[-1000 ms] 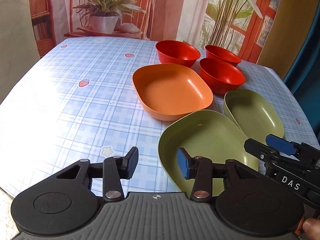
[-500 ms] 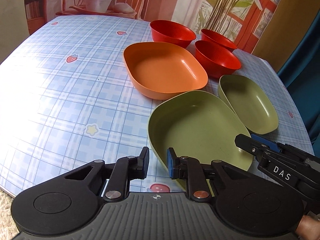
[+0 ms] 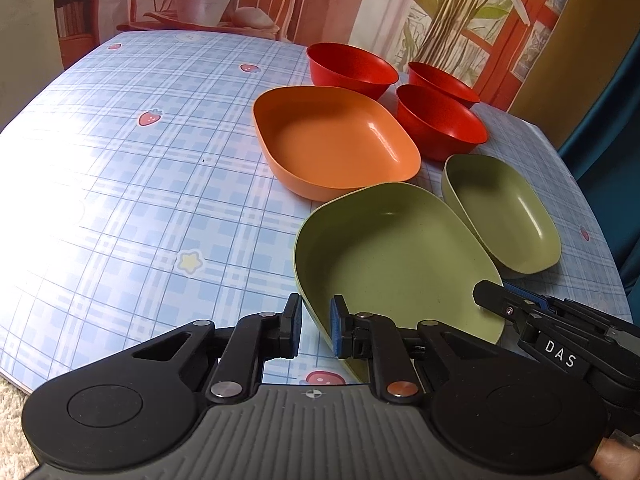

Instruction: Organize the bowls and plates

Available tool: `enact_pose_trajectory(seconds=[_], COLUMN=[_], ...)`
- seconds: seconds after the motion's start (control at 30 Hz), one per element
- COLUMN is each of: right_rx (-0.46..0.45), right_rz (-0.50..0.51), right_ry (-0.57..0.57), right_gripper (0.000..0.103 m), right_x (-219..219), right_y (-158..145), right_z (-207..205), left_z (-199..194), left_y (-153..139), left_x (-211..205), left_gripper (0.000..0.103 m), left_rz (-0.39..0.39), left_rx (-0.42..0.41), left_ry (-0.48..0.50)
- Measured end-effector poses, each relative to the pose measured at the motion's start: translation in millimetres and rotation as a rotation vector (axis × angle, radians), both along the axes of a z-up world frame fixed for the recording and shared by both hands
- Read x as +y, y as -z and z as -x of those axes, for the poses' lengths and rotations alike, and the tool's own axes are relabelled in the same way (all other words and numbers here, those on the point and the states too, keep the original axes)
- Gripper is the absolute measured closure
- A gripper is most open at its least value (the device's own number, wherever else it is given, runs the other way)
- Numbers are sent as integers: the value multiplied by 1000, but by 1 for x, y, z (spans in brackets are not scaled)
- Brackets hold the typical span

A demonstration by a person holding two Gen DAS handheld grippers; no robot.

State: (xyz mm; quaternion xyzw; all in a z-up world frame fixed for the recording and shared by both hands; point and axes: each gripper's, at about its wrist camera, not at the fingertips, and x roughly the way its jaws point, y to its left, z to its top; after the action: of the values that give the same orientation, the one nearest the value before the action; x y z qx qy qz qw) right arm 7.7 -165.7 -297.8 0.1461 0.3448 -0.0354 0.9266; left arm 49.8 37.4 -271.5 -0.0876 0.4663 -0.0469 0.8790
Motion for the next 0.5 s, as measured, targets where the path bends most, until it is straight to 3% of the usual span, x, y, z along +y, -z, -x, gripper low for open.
enact_pose_trajectory(seconds=[0.5], right_rx=[-36], right_rz=[16], right_ry=[-50], right_gripper=[90], right_x=[6], right_y=[-6], right_z=[1], left_z=[3], left_y=[-12], left_x=[1], left_gripper=[87], left_rz=[-53], left_rx=[-44], left_ry=[-33])
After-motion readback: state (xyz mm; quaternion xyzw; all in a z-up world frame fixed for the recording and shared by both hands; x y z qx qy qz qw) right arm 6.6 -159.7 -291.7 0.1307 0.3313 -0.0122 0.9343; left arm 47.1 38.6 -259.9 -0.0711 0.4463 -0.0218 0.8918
